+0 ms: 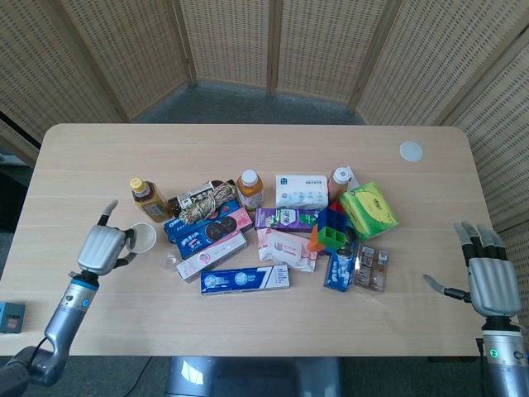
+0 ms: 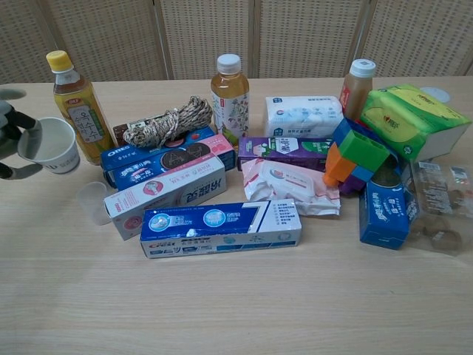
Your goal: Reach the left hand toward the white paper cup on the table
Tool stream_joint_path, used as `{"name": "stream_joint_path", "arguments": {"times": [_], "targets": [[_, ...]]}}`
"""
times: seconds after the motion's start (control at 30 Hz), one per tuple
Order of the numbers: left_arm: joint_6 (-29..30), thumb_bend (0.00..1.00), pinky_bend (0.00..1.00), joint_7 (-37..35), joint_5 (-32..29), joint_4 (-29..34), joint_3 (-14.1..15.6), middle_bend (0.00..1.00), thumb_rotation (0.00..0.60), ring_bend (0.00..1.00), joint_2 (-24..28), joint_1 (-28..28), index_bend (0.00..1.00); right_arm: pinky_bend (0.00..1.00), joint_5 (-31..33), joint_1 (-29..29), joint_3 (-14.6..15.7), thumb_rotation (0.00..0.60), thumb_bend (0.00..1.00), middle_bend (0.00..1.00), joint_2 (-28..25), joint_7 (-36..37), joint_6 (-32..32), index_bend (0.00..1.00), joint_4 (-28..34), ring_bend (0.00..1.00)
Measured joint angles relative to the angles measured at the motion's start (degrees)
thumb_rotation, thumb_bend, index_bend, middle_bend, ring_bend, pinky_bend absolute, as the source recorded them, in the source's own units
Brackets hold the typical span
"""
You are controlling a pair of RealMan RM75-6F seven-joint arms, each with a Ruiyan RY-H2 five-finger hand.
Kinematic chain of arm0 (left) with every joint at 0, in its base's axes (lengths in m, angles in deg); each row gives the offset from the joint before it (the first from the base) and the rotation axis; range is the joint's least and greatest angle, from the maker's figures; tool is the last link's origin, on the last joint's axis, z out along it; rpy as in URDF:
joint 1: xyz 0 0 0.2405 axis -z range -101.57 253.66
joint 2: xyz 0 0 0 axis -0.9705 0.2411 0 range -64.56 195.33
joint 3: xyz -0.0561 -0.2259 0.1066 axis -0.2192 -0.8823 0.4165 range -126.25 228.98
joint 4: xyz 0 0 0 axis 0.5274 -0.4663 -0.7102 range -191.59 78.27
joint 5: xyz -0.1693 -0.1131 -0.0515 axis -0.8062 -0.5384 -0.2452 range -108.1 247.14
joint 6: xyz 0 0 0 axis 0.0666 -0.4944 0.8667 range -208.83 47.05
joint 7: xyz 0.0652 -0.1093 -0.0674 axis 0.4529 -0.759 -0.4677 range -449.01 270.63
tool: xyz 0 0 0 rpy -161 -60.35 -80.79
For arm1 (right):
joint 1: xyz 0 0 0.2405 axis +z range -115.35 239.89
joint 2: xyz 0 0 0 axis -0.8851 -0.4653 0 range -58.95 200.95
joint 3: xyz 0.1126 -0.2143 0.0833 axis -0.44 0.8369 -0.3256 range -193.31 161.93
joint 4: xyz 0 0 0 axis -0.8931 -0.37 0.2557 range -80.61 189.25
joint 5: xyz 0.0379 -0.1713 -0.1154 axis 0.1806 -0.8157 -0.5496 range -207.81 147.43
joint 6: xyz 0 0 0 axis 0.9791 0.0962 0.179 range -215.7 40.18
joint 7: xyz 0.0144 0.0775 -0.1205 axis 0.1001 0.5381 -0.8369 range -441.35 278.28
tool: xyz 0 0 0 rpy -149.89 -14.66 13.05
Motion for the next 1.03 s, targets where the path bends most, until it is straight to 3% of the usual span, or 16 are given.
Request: {"name": "stream_joint_path", "arguments": {"times": [0.37,0.8,1.03], "targets": [[9.77,0.34,0.08,-0.95,0.16,10.28,-2.49,0.97,0.6,0.81,9.8,-3.61,0.72,0.0,-0.8,0.59,0.08,0.278,0.03,0.0,0.28,-0.03,-0.55,0.0,0.2,0.0],[17.75,0.34,0.08,0.14,-0.68,26.18,-9.48,0.97,0.6,0.81,23.55,-5.63,0.71,0.0,-2.05,-0.01,0.66,0.278,0.03,0.0,1.76,1.43,0.75,0.0,-0.54,0.0],[18.6,0.34,0.08,0.6,-0.65,28.95,-11.18,0.97,0.6,0.81,25.35,-5.23,0.71,0.0,-2.47,-0.69,0.91,0.28,0.03,0.0,1.75,1.55,1.75,0.0,-0.42,0.0]]}}
